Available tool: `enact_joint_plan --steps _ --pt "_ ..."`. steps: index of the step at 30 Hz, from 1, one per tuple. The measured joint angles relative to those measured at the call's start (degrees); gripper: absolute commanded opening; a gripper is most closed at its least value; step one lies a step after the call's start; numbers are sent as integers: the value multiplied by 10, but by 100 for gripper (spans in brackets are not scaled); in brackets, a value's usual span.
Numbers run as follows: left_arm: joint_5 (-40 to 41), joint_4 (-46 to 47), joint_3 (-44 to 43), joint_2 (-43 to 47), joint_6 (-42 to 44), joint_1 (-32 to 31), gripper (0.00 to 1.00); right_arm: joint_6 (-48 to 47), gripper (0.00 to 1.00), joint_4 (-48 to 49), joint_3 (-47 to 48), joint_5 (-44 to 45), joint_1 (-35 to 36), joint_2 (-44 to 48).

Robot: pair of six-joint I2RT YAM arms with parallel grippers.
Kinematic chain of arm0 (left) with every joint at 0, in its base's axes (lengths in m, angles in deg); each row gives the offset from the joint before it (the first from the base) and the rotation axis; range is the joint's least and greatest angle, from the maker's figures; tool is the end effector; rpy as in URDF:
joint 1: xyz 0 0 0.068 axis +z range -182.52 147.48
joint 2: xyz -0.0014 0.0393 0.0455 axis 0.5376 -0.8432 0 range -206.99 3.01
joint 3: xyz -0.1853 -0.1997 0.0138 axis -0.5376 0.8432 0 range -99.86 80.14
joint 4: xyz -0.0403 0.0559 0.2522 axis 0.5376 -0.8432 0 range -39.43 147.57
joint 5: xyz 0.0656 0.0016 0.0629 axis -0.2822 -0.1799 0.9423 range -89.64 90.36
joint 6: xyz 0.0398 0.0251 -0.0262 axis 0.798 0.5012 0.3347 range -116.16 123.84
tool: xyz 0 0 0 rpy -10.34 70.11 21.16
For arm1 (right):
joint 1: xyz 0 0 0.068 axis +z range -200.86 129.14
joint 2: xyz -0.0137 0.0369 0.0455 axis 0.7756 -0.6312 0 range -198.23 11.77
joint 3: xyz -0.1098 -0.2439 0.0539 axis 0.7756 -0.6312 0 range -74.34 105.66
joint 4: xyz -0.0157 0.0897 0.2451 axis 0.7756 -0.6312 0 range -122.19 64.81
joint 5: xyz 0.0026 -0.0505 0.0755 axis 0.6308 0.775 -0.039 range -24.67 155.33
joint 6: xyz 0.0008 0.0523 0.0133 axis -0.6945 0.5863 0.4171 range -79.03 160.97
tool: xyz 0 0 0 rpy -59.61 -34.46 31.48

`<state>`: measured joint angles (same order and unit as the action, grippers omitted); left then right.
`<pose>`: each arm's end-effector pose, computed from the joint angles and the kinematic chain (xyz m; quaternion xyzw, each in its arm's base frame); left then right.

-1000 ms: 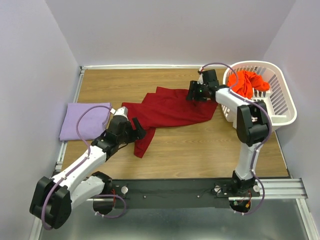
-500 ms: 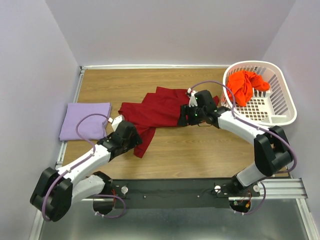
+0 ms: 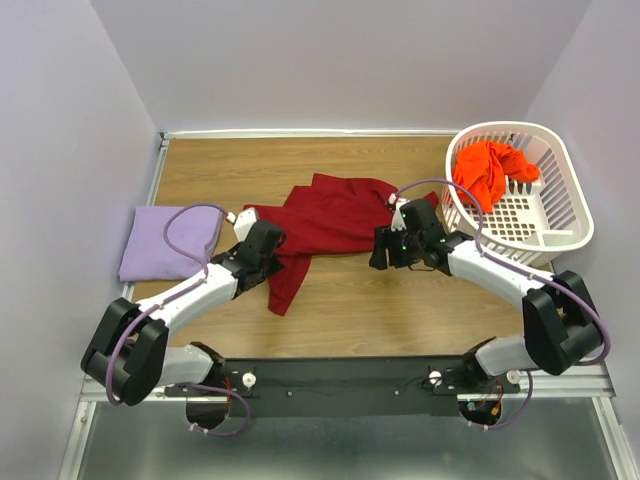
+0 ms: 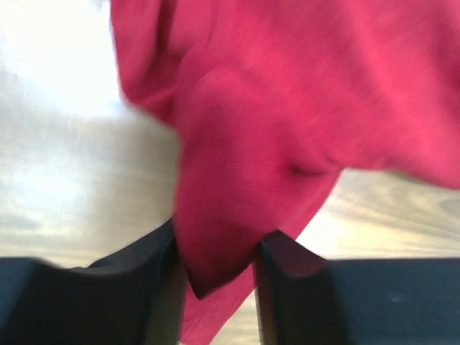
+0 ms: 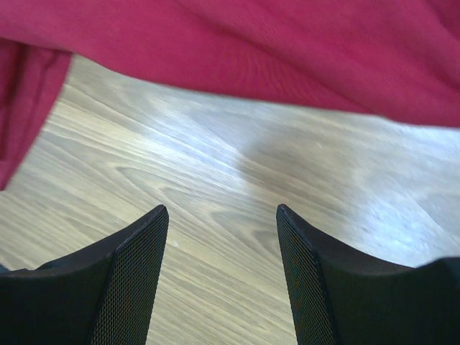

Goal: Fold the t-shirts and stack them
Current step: Flatten the tshirt out

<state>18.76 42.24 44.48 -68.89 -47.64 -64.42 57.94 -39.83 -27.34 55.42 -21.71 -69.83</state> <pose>0.2079 -0.1162 0.1836 -0.2104 0.9097 -0.1033 0.3429 0.2488 0.1458 0.2022 -0.1289 0.9254 0.2104 0.2876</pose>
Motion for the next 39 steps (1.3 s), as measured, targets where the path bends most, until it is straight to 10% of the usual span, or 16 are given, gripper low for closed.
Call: enact_joint_plan --steps 3,16,33,37,39 --pt "26 -8 -30 -3 14 0 0 1 69 0 -16 13 0 10" --pt "99 -29 -110 -10 144 137 0 -1 68 0 13 66 0 -27" --pt "73 -25 -180 -57 240 145 0 -68 68 4 64 93 12 -122" --pt "64 -24 -161 -36 241 145 0 -67 54 10 68 91 13 -148" --pt "64 -26 -151 -25 241 145 0 -68 28 16 71 90 13 -153"
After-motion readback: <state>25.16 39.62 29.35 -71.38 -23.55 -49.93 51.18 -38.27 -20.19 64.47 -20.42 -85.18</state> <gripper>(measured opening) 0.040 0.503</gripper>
